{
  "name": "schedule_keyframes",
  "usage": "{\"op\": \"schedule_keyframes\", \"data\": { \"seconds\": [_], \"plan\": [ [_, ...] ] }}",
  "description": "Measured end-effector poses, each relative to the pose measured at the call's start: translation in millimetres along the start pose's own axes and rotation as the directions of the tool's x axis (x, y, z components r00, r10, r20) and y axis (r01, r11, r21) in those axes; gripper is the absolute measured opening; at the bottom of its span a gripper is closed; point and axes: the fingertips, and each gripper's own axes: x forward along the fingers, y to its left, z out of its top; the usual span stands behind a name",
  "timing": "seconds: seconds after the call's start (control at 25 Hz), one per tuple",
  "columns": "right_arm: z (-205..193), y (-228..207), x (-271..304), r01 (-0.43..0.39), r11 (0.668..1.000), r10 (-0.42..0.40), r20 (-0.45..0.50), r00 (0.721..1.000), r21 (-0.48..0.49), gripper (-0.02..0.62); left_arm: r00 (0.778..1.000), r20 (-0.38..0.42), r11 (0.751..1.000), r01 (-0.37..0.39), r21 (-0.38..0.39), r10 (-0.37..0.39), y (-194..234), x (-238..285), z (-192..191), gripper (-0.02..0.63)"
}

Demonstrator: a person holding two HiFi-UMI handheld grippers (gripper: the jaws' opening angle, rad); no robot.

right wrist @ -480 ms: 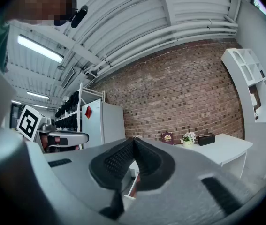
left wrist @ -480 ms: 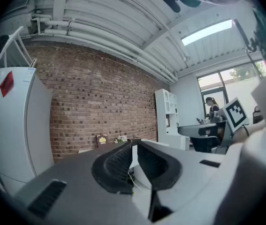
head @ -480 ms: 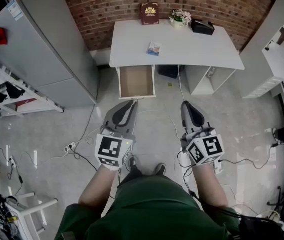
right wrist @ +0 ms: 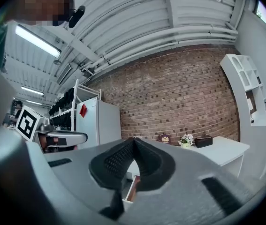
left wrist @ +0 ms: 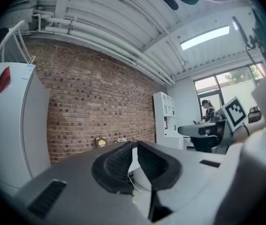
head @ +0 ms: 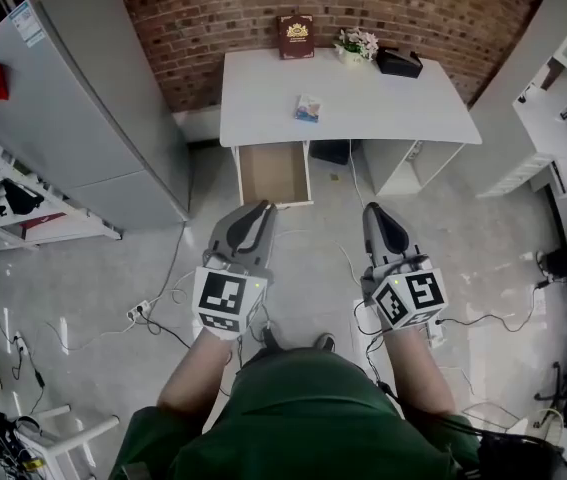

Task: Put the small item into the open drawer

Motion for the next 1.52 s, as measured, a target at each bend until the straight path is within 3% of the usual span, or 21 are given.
{"op": "schedule_keyframes", "data": {
  "seconds": [0.44,0.88,1.16,1.52],
  "plan": [
    [-11.2,34.5,26.7,0.06,0.997,-0.062,-0.049,0.997,-0.056,0.003,0.999,0.008,0.997,0.052,-0.052,-0.052,48.0,-2.8,-17.3,0.028],
    [-27.0,5.7,46.1,0.05,0.998,-0.051,-0.072,0.996,-0.023,0.003,0.998,-0.028,0.996,0.05,-0.072,-0.052,49.4,26.8,-34.2,0.028],
    [-21.7,-38.2,75.9,-0.002,1.0,0.003,-0.051,0.999,0.025,0.003,0.999,-0.043,0.999,0.006,-0.035,-0.008,47.4,72.8,-21.5,0.028],
    [-23.2,-122.7,107.0,-0.077,0.994,0.082,-0.058,0.995,0.078,0.003,0.997,-0.06,0.998,-0.053,-0.042,0.05,21.1,150.5,-14.8,0.028]
  ]
}}
